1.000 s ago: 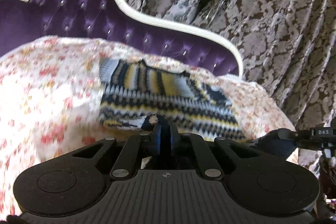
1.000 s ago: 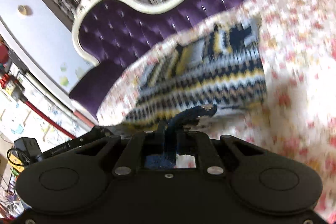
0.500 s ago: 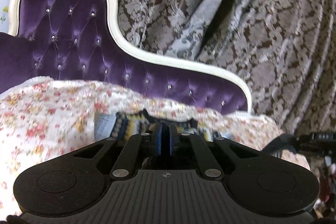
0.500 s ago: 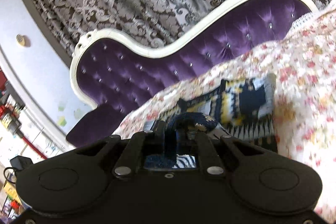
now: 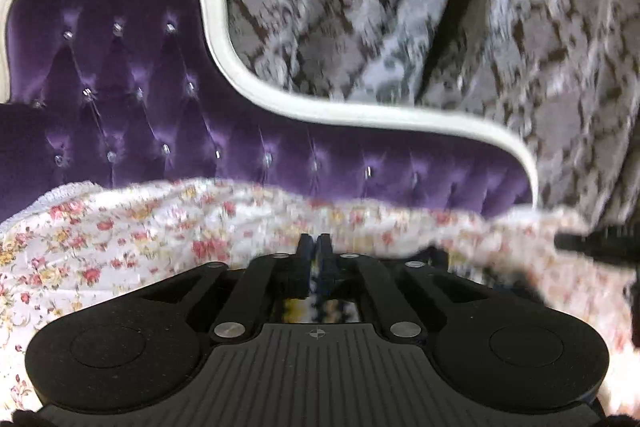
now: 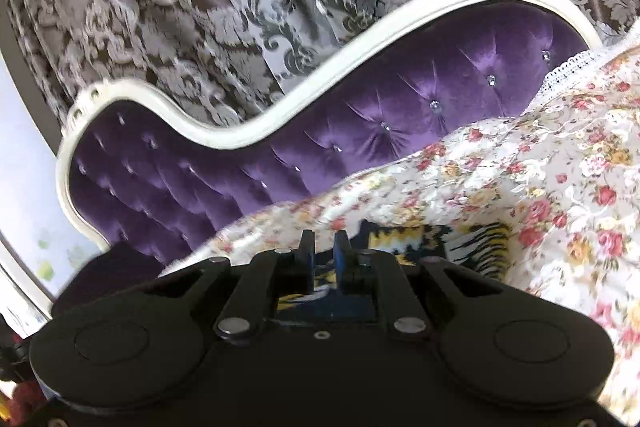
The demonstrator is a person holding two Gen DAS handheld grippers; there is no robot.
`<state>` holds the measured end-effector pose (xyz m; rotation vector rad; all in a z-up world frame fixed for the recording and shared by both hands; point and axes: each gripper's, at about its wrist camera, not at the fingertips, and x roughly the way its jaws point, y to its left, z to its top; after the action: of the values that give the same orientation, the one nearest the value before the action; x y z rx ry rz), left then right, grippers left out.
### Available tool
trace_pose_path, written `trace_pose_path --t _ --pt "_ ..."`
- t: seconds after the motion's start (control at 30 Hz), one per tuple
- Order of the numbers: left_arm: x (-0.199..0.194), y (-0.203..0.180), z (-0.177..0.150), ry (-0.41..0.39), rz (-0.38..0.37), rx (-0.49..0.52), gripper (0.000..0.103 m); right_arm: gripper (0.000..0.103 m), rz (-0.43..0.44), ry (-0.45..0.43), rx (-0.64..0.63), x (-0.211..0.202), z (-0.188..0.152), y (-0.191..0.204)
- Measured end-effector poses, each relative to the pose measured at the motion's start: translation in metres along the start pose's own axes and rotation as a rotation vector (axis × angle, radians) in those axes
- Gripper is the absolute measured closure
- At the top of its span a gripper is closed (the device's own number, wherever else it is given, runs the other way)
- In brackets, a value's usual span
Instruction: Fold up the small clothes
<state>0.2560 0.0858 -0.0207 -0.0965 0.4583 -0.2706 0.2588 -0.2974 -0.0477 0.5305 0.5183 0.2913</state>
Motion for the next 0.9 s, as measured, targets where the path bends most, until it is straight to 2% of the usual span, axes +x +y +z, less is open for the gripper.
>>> trace_pose_path --t 0.03,0.07,0.1,0.13,0.27,0.33,0.43,0.53,0.6,0.67,0.7,0.77,0.9 --pt "0.002 0.0 -0.006 0.017 -0.007 0.016 0.083 0.075 -0.008 0.007 -0.028 0.001 -0.003 0.001" --pt "0.003 0.0 -0.014 0.037 -0.013 0.034 0.066 0.072 -0.018 0.022 -0.058 0.002 -0.005 0.001" --pt "0.005 0.001 -0.02 0.053 -0.018 0.05 0.059 0.056 -0.024 0.039 -0.083 0.003 -0.009 0.0" --pt "0.008 0.002 -0.025 0.07 -0.021 0.063 0.059 0.046 -0.032 0.048 -0.096 0.005 -0.012 -0.001" --pt "0.022 0.005 -0.039 0.146 -0.018 0.094 0.056 0.042 -0.05 0.094 -0.137 0.013 -0.023 -0.006" --pt "0.031 0.007 -0.041 0.169 -0.02 0.095 0.054 0.035 -0.072 0.125 -0.174 0.022 -0.028 -0.006" --pt "0.039 0.01 -0.042 0.18 -0.033 0.109 0.054 0.035 -0.093 0.158 -0.237 0.033 -0.035 -0.004" --pt "0.031 0.012 -0.044 0.127 -0.057 0.108 0.053 0.035 -0.086 0.187 -0.224 0.041 -0.041 -0.008" --pt "0.023 0.018 -0.045 0.085 -0.058 0.074 0.045 0.035 -0.076 0.207 -0.213 0.044 -0.045 -0.012" --pt "0.014 0.026 -0.047 0.053 -0.068 0.03 0.044 0.04 -0.079 0.217 -0.234 0.044 -0.048 -0.01" --pt "0.01 0.029 -0.048 0.044 -0.073 0.025 0.043 0.05 -0.082 0.216 -0.243 0.044 -0.048 -0.009" --pt "0.007 0.031 -0.049 0.037 -0.071 0.043 0.042 0.053 -0.086 0.209 -0.243 0.042 -0.049 -0.008" --pt "0.0 0.028 -0.053 0.03 -0.154 0.118 0.038 0.053 -0.073 0.207 -0.24 0.042 -0.048 -0.007"
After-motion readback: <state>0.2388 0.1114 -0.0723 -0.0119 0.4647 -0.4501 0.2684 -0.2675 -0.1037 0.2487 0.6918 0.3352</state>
